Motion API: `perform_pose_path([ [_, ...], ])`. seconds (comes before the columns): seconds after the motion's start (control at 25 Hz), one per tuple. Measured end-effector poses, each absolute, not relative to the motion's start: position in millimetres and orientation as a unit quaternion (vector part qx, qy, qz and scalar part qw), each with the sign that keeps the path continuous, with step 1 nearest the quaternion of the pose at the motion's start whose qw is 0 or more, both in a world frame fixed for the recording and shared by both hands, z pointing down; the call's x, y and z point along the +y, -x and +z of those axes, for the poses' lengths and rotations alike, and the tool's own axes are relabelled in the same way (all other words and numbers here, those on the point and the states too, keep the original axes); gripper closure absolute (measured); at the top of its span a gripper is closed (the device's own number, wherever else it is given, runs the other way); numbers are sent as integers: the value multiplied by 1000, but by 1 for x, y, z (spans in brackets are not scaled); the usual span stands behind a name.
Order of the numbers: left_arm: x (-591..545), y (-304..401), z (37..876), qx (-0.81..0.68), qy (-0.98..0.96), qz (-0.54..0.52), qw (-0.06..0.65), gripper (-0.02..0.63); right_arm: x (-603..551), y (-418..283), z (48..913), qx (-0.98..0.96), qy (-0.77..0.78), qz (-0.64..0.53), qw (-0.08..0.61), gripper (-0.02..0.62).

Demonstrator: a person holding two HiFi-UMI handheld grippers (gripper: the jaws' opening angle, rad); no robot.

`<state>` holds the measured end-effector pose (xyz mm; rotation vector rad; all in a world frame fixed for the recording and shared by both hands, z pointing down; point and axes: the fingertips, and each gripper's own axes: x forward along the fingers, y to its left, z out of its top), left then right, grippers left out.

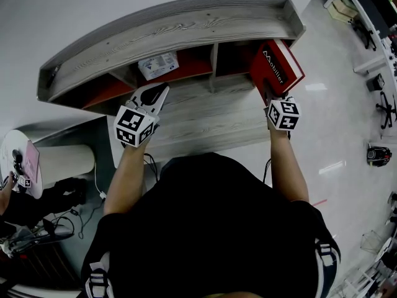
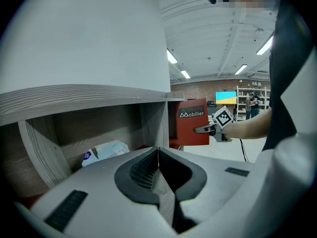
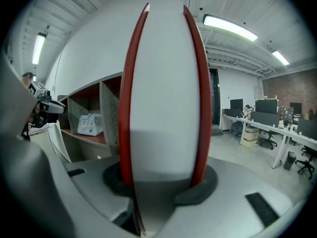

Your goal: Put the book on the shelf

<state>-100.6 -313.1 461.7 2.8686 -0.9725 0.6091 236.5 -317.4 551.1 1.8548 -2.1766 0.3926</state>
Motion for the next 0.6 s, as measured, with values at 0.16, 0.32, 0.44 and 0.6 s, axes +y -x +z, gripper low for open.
perform_pose_path([
  [0.16,-318,101,462,-315,-929,195,26,584,-321,-236,553,-745,-641,135,127,420],
  [0.32,-322,99,465,-312,-929,196,28,584,-326,-236,554,-744,-643,131,128,420],
  [0.44,-325,98,467,-311,-929,198,29,584,-331,-235,554,-744,-643,127,132,420],
  [0.6,-330,99,469,-314,-928,196,32,584,-336,-234,555,-742,-646,126,130,420],
])
